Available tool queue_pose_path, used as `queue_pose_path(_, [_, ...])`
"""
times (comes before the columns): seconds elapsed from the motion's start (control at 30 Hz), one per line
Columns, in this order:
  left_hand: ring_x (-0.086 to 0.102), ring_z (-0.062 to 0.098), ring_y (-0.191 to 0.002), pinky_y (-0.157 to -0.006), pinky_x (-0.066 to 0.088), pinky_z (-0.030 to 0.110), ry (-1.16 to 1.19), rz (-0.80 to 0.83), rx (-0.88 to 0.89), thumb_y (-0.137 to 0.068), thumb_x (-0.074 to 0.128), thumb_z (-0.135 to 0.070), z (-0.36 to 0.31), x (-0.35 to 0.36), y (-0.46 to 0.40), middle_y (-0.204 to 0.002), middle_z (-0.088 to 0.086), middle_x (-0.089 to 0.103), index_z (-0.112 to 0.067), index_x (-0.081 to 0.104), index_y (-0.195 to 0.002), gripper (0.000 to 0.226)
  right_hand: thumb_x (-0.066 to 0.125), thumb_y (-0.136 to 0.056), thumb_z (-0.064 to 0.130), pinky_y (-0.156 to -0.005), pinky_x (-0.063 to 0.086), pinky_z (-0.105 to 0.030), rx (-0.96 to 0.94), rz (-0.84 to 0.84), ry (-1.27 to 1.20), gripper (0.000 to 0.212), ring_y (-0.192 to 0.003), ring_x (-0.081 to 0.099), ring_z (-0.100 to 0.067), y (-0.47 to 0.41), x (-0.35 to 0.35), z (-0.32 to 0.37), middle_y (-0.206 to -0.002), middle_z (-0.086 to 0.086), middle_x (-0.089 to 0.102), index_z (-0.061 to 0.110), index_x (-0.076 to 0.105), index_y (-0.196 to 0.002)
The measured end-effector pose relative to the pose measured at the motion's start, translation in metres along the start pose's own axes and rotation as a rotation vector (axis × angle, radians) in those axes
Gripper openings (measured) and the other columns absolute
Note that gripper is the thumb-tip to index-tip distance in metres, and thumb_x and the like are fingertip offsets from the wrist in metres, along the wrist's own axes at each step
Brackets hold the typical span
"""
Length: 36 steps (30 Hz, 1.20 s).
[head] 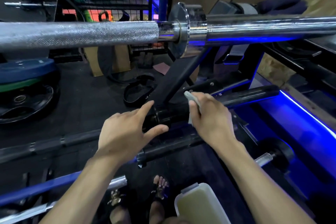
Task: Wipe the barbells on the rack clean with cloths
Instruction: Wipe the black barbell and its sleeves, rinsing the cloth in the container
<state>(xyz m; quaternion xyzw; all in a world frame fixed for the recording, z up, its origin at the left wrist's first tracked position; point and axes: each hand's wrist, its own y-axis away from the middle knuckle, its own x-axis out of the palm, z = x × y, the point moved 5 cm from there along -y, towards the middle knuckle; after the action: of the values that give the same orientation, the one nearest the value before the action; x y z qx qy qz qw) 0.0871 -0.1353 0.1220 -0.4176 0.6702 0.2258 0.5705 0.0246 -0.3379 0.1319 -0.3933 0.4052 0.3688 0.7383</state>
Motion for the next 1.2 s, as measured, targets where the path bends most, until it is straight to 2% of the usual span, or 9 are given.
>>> queue_pose_path(0.23, [0.031, -0.004, -0.052, -0.052, 0.02, 0.013, -0.052, 0.016, -0.008, -0.075, 0.038, -0.092, 0.0, -0.001, 0.001, -0.062, -0.02, 0.039, -0.045, 0.027, -0.152, 0.091, 0.056, -0.098, 0.029, -0.082, 0.051, -0.038, 0.088, -0.225, -0.345, 0.024, -0.096, 0.066, -0.021, -0.004, -0.037, -0.023, -0.098, 0.004, 0.072, 0.027, 0.067, -0.119])
queue_pose_path(0.37, [0.059, 0.007, -0.067, -0.054, 0.024, 0.024, -0.094, -0.023, 0.005, -0.073, 0.047, -0.09, -0.002, -0.002, 0.001, -0.077, -0.016, 0.062, -0.041, 0.033, -0.151, 0.093, 0.058, -0.098, 0.025, -0.081, 0.046, -0.027, -0.056, -0.128, -0.507, 0.019, -0.091, 0.06, -0.009, 0.017, -0.008, 0.026, -0.105, 0.003, 0.063, 0.02, 0.068, -0.113])
queue_pose_path(0.53, [0.068, 0.012, -0.088, -0.062, 0.029, 0.028, -0.051, -0.05, 0.023, -0.077, 0.035, -0.091, -0.003, -0.003, 0.001, -0.1, -0.015, 0.072, -0.041, 0.033, -0.152, 0.09, 0.044, -0.1, 0.03, -0.06, 0.044, -0.028, -0.174, -0.17, -0.125, 0.026, -0.076, 0.059, -0.021, 0.026, 0.015, 0.045, -0.109, -0.002, 0.055, 0.014, 0.062, -0.11])
queue_pose_path(0.63, [0.055, 0.005, -0.069, -0.057, 0.026, 0.02, -0.034, -0.025, -0.004, -0.076, 0.035, -0.092, -0.002, -0.003, 0.002, -0.081, -0.019, 0.062, -0.043, 0.03, -0.153, 0.091, 0.04, -0.1, 0.036, -0.056, 0.052, -0.04, -0.07, -0.244, -0.012, 0.02, -0.07, 0.063, -0.037, 0.011, -0.002, 0.003, -0.106, -0.006, 0.055, 0.027, 0.057, -0.105])
queue_pose_path(0.77, [0.031, -0.001, -0.052, -0.052, 0.019, 0.012, -0.057, -0.004, 0.004, -0.075, 0.042, -0.092, 0.0, 0.0, -0.001, -0.064, -0.019, 0.041, -0.044, 0.03, -0.151, 0.091, 0.055, -0.102, 0.026, -0.061, 0.045, -0.042, 0.154, -0.306, -0.007, 0.016, -0.071, 0.062, -0.044, 0.008, -0.015, -0.044, -0.115, -0.007, 0.053, 0.018, 0.064, -0.113])
queue_pose_path(0.9, [0.058, 0.009, -0.065, -0.054, 0.026, 0.024, -0.056, -0.039, 0.016, -0.073, 0.05, -0.09, -0.002, -0.002, 0.001, -0.083, -0.016, 0.068, -0.045, 0.035, -0.144, 0.085, 0.066, -0.095, 0.015, -0.054, 0.052, -0.036, -0.212, -0.207, -0.134, 0.024, -0.069, 0.064, -0.031, 0.029, 0.011, 0.028, -0.112, -0.005, 0.055, 0.023, 0.068, -0.117])
queue_pose_path(0.97, [0.057, 0.008, -0.065, -0.054, 0.024, 0.022, -0.057, -0.033, 0.014, -0.074, 0.051, -0.09, -0.001, -0.001, 0.001, -0.078, -0.017, 0.063, -0.045, 0.032, -0.144, 0.085, 0.061, -0.097, 0.021, -0.053, 0.051, -0.034, -0.351, -0.17, -0.078, 0.021, -0.071, 0.064, -0.031, 0.029, 0.014, 0.042, -0.111, -0.006, 0.058, 0.016, 0.069, -0.115])
queue_pose_path(1.07, [0.038, 0.001, -0.054, -0.053, 0.022, 0.016, -0.051, -0.007, -0.01, -0.074, 0.043, -0.093, 0.001, 0.001, 0.0, -0.062, -0.017, 0.045, -0.046, 0.025, -0.146, 0.088, 0.045, -0.101, 0.042, -0.058, 0.056, -0.04, -0.177, -0.193, 0.055, 0.032, -0.074, 0.066, -0.033, 0.005, -0.003, 0.004, -0.109, -0.003, 0.057, 0.025, 0.07, -0.111])
queue_pose_path(1.2, [0.058, 0.014, -0.075, -0.068, 0.035, 0.031, 0.057, 0.02, -0.071, -0.081, 0.018, -0.091, 0.004, 0.003, -0.001, -0.074, -0.012, 0.066, -0.046, 0.024, -0.148, 0.08, 0.062, -0.097, 0.026, -0.072, 0.046, -0.032, 0.055, -0.258, -0.161, 0.015, -0.086, 0.065, -0.026, -0.012, -0.022, -0.05, -0.11, 0.003, 0.059, 0.023, 0.072, -0.108])
